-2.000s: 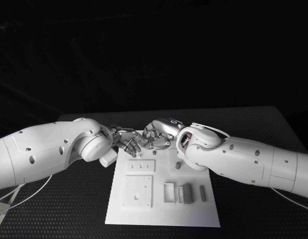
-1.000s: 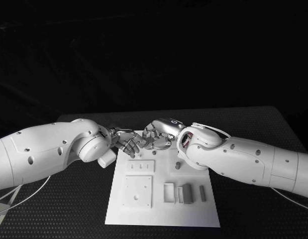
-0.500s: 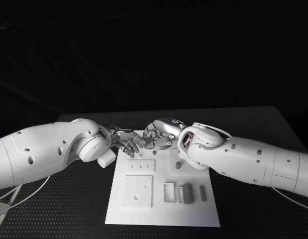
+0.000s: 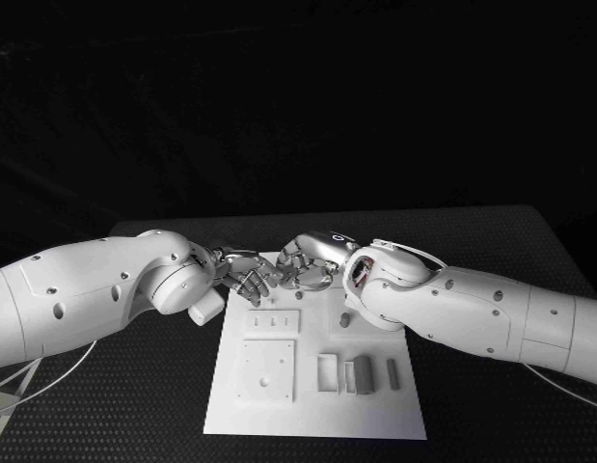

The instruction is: Assemble the parts on the task board

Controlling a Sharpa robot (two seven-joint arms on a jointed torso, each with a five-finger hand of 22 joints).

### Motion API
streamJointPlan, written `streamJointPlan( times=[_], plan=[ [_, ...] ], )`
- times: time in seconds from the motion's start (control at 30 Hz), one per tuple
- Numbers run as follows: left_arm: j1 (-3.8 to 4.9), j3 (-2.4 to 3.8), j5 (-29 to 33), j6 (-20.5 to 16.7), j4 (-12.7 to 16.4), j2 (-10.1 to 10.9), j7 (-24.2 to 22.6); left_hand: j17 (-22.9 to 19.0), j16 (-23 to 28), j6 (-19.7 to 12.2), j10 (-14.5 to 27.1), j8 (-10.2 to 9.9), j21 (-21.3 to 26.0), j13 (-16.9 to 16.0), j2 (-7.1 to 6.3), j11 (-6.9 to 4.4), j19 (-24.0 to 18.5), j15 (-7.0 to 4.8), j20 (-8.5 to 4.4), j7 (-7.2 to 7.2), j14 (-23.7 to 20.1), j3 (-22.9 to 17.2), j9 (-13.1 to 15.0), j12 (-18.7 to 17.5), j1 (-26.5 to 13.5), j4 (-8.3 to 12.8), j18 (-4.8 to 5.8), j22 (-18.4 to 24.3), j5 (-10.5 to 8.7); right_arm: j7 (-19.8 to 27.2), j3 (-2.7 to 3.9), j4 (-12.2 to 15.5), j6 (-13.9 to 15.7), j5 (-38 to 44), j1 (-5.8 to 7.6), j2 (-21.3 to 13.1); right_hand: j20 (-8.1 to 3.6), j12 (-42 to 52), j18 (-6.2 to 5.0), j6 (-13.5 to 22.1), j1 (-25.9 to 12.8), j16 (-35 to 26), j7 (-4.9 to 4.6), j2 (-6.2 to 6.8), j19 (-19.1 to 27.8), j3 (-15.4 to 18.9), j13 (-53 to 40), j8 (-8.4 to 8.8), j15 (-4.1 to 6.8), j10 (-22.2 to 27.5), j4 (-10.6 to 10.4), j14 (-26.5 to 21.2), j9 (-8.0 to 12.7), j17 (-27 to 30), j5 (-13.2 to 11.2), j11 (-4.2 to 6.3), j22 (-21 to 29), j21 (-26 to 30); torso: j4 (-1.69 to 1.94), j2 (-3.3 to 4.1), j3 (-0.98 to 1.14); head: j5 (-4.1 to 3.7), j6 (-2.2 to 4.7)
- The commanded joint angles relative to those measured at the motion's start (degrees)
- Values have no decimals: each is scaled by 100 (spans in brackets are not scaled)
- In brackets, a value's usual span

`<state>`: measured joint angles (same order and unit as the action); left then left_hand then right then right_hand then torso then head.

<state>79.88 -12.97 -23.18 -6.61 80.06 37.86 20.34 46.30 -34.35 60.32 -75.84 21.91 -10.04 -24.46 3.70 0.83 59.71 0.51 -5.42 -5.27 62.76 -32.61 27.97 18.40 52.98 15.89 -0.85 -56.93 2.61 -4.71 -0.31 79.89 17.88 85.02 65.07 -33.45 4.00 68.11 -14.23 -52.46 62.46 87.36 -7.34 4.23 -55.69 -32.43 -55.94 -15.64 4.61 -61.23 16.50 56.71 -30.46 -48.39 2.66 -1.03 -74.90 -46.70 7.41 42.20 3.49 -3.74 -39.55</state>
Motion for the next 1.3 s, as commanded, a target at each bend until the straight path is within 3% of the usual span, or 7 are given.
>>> streamJointPlan(
  times=[0.03,0.7,0.97,1.3],
  plan=[
    [4,3,-12,101,15,-1,-24,7,-34,47,34,15,-23,-8,45,-26,17,-29,1,14,-8,-12,10,36,3,22,67,-9,21,62,2,-4,-4,5,-3,6,0,-29,-77,19,15,-20,-35,36,42,7,10,24,3,18,-4,-40,7,10,17,-24,-69,35,2,-1,0,-3,-16],
    [4,3,-12,83,-33,24,-25,8,-44,48,39,18,-24,-33,55,-28,18,-31,-1,16,-9,-19,25,45,1,26,66,-24,21,156,-2,83,-156,-193,-35,-52,7,-28,-77,-129,-2,-16,4,-28,28,1,24,-45,24,0,-4,-25,-22,22,17,11,-74,43,-8,0,7,13,-42],
    [3,3,-12,81,-29,27,-24,8,-45,48,40,18,-24,-38,54,-28,17,-31,-2,16,-9,-21,27,47,1,28,66,-27,21,151,-28,71,-142,-239,-51,-68,9,-30,-77,-127,-15,-17,5,-34,29,6,26,-41,27,-1,-10,-26,-21,24,17,13,-74,46,-14,2,8,-2,-43],
    [3,3,-45,138,-30,41,-1,8,-49,47,43,19,-24,-47,58,-29,17,-32,-3,17,-10,-25,33,49,3,30,66,-32,21,65,-35,10,23,-204,-56,-104,11,-32,-77,-102,-32,-19,2,-24,29,14,30,-24,31,-1,-10,-28,-15,27,17,11,-75,49,3,-3,2,-21,-47]
  ],
)
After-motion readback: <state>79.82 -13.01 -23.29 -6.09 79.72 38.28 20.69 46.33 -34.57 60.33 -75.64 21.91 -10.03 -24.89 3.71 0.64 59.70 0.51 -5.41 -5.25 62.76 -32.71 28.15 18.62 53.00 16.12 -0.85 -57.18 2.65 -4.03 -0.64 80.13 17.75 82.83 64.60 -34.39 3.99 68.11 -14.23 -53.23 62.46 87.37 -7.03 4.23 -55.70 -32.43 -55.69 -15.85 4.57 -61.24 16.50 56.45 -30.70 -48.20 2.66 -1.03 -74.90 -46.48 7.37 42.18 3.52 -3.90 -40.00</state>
